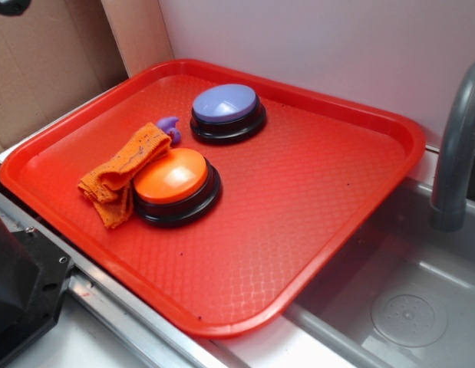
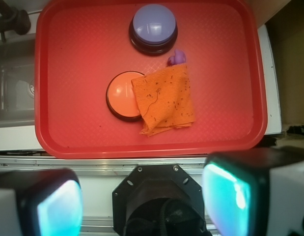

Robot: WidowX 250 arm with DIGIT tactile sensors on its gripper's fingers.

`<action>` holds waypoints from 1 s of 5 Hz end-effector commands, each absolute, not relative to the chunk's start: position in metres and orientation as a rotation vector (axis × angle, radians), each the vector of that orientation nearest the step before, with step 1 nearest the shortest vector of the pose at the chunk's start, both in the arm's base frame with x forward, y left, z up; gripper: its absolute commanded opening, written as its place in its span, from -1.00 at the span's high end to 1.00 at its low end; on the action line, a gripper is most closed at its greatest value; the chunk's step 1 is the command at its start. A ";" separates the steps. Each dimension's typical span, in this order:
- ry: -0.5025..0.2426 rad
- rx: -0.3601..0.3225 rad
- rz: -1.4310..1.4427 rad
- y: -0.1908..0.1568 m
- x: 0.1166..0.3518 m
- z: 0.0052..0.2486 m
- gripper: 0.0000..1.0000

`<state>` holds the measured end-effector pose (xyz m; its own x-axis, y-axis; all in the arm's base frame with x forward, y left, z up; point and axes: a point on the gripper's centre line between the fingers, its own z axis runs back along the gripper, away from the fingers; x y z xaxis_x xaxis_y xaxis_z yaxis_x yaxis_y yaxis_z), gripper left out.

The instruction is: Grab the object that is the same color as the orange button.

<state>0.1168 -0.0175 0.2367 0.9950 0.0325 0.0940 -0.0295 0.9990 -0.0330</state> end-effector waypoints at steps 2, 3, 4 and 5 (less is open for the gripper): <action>-0.114 -0.001 0.083 -0.011 0.122 0.203 -1.00; -0.155 0.033 0.128 -0.008 0.128 0.168 -1.00; -0.182 0.055 0.189 0.001 0.142 0.121 -1.00; -0.188 0.035 0.172 0.002 0.152 0.088 -1.00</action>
<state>0.1463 0.0005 0.0814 0.9726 0.1676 0.1609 -0.1737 0.9845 0.0245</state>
